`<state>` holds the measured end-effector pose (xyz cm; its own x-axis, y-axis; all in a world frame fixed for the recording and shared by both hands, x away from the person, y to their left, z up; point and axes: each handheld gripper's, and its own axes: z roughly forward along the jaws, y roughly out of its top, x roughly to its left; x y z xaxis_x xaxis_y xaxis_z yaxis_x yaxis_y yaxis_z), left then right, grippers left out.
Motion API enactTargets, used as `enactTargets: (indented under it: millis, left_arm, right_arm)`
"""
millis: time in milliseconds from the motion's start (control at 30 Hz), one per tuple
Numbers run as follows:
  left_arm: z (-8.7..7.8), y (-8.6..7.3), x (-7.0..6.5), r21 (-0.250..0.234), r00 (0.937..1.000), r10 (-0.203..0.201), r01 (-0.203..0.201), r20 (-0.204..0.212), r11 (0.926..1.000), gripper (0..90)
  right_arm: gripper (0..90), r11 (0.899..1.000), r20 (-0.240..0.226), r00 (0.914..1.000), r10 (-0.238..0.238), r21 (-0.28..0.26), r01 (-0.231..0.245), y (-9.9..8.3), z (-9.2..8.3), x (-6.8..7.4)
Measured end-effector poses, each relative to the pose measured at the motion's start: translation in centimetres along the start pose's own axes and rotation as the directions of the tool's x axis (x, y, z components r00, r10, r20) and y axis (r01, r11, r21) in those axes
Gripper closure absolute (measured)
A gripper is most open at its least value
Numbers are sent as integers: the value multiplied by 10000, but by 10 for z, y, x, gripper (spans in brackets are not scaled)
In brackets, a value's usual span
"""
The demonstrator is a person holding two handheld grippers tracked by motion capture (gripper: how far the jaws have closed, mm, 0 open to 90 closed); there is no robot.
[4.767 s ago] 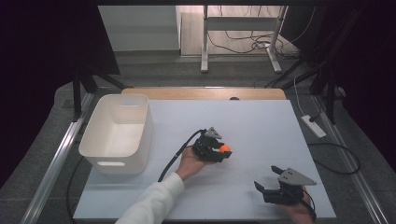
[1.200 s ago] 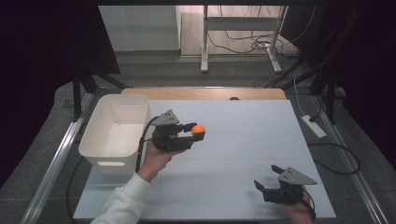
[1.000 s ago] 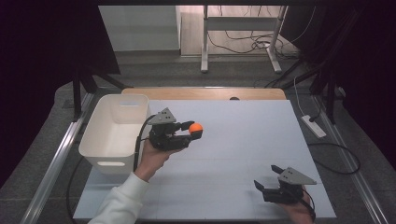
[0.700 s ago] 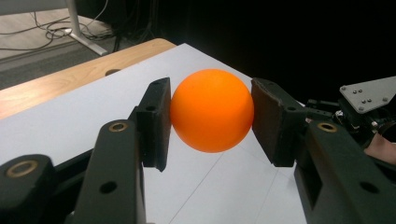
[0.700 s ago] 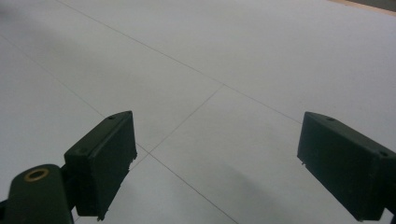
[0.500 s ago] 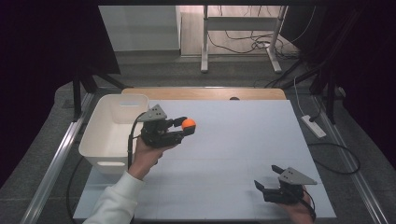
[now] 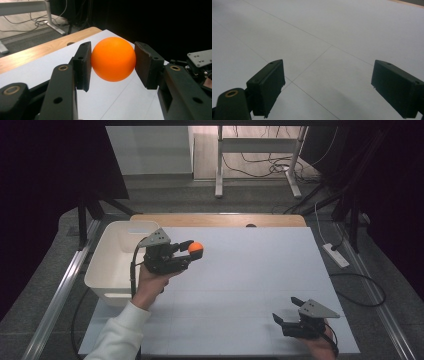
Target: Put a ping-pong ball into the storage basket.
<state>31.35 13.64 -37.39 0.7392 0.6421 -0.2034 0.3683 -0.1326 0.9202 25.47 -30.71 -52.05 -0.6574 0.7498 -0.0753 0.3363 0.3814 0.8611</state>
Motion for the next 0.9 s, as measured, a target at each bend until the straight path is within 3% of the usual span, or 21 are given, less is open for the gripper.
enactTargets:
  millis: [167,900]
  left_arm:
    - [-3,0,-1,-87,9991,246,-249,-338,9997,506]
    - [-27,-1,19,-339,9932,-84,44,-1159,9994,506]
  right_arm:
    - [114,10000,-9,10000,-11,-3,11,0,0,0]
    - [114,10000,30,10000,-56,30,56,0,0,1]
